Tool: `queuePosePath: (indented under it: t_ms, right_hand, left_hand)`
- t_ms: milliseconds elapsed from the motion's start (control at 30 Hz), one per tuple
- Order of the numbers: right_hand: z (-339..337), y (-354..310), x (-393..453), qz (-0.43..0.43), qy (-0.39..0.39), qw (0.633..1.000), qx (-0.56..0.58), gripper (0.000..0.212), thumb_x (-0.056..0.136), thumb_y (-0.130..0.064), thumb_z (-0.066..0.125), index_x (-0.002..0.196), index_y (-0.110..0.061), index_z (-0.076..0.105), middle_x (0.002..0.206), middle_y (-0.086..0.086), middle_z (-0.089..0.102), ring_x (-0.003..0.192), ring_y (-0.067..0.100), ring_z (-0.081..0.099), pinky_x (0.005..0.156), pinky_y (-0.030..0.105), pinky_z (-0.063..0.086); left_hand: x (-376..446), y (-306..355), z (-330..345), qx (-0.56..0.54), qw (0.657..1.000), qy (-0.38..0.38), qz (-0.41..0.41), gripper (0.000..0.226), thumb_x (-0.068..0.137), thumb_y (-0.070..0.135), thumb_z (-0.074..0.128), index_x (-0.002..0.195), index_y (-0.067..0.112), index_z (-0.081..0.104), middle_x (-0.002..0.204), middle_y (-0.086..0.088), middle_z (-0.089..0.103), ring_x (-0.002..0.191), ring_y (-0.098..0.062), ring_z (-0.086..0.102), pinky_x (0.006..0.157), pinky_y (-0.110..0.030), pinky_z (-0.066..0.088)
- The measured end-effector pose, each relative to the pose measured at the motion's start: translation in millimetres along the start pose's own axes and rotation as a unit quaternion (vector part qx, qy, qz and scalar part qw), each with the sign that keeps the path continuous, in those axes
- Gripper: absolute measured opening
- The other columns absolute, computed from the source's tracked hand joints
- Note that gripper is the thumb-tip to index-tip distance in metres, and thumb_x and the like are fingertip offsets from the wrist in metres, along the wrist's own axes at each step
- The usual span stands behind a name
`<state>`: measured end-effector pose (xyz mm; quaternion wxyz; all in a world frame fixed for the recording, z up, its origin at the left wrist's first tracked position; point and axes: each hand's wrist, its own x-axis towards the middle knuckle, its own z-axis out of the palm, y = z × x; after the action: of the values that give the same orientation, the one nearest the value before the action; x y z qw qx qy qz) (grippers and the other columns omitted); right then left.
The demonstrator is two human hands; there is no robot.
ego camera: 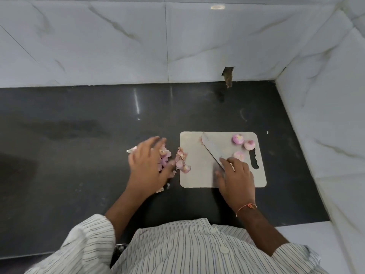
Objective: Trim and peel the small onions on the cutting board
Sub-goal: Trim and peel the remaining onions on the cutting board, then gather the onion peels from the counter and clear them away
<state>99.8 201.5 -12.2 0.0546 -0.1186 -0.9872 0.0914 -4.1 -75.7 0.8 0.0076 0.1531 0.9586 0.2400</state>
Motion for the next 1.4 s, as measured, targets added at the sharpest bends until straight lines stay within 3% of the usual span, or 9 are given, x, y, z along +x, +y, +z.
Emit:
queuePosePath:
  t_ms: [167,367,500,767,933,1033,1200,1333,1400]
  right_hand:
    - [1.3,-42.1,12.7,-0.120,-0.086,0.977,0.152,0.085,0.097,-0.055,0.065,0.162,-0.011,0.034,0.168,0.006,0.033,0.156,0.018,0.029,0.129,0.034,0.026]
    - [28.1,-79.2,46.1,-0.168,-0.210,0.958,0.105,0.129,0.080,-0.094,0.048,0.169,-0.016,-0.004,0.178,0.001,-0.011,0.164,0.021,-0.011,0.132,0.054,0.008]
    - [37.7,-95.0,61.1,-0.253,-0.241,0.936,0.040,0.153,0.061,-0.108,0.047,0.167,-0.017,-0.015,0.176,0.002,-0.022,0.162,0.023,-0.020,0.131,0.060,0.001]
    - [59.8,-139.1,77.7,-0.346,-0.202,0.913,0.077,0.139,0.066,-0.102,0.054,0.170,-0.024,0.004,0.177,0.012,-0.003,0.164,0.034,-0.005,0.132,0.053,0.015]
    - [70.5,-160.6,85.0,-0.391,-0.158,0.903,0.084,0.101,0.081,-0.090,0.054,0.158,-0.025,0.043,0.166,0.013,0.035,0.151,0.035,0.034,0.122,0.051,0.033]
    - [74.1,-161.5,85.1,-0.431,-0.101,0.894,0.071,0.069,0.093,-0.076,0.053,0.141,-0.027,0.059,0.148,0.009,0.054,0.129,0.032,0.050,0.100,0.046,0.045]
    - [82.3,-163.4,80.8,-0.475,-0.068,0.873,0.092,0.036,0.105,-0.055,0.052,0.118,-0.024,0.067,0.122,0.009,0.064,0.103,0.028,0.057,0.075,0.039,0.048]
    - [83.4,-167.1,80.6,-0.482,-0.072,0.868,0.099,0.027,0.105,-0.042,0.053,0.107,-0.020,0.069,0.106,0.008,0.065,0.085,0.027,0.058,0.063,0.039,0.052]
    - [80.6,-171.6,84.2,-0.446,-0.098,0.880,0.127,0.024,0.101,-0.040,0.057,0.105,-0.020,0.069,0.102,0.007,0.064,0.084,0.027,0.059,0.062,0.041,0.054]
  left_hand:
    - [8.5,-84.8,-19.9,-0.058,0.996,0.008,-0.069,0.071,0.103,0.059,0.040,0.167,0.027,0.032,0.177,0.001,0.021,0.167,-0.024,0.005,0.132,-0.061,0.007]
    - [3.8,-78.8,5.2,-0.124,0.987,-0.102,-0.012,0.077,0.108,0.063,0.027,0.171,0.019,0.025,0.180,0.005,0.015,0.167,-0.013,0.001,0.135,-0.052,0.012]
    - [-13.2,-50.7,14.7,-0.293,0.947,-0.100,-0.083,0.079,0.108,0.070,0.024,0.172,0.025,0.017,0.179,0.012,0.015,0.165,-0.003,0.009,0.136,-0.043,0.013]
    - [-4.7,-33.8,11.4,-0.634,0.713,-0.009,-0.298,0.077,0.108,0.067,0.016,0.168,0.020,0.029,0.170,0.007,0.040,0.155,-0.006,0.039,0.133,-0.036,0.025]
    - [-2.5,-41.1,3.5,-0.740,0.560,0.039,-0.370,0.070,0.112,0.062,0.016,0.163,0.017,0.035,0.158,-0.006,0.058,0.147,-0.023,0.054,0.125,-0.043,0.038]
    - [-6.1,-48.2,-6.1,-0.712,0.578,0.057,-0.396,0.060,0.116,0.052,0.022,0.161,0.015,0.038,0.149,-0.008,0.066,0.138,-0.026,0.064,0.117,-0.044,0.047]
    - [-19.5,-49.6,-9.4,-0.602,0.682,0.080,-0.406,0.039,0.118,0.031,0.030,0.149,0.018,0.052,0.135,-0.005,0.074,0.125,-0.020,0.072,0.110,-0.045,0.055]
    - [-22.9,-50.1,-11.0,-0.597,0.690,0.070,-0.403,0.039,0.119,0.030,0.029,0.146,0.019,0.055,0.134,-0.003,0.076,0.128,-0.019,0.070,0.111,-0.041,0.052]
    - [-24.8,-48.8,-9.7,-0.627,0.658,0.073,-0.412,0.039,0.118,0.029,0.032,0.148,0.017,0.055,0.136,-0.003,0.075,0.130,-0.020,0.069,0.110,-0.040,0.052]
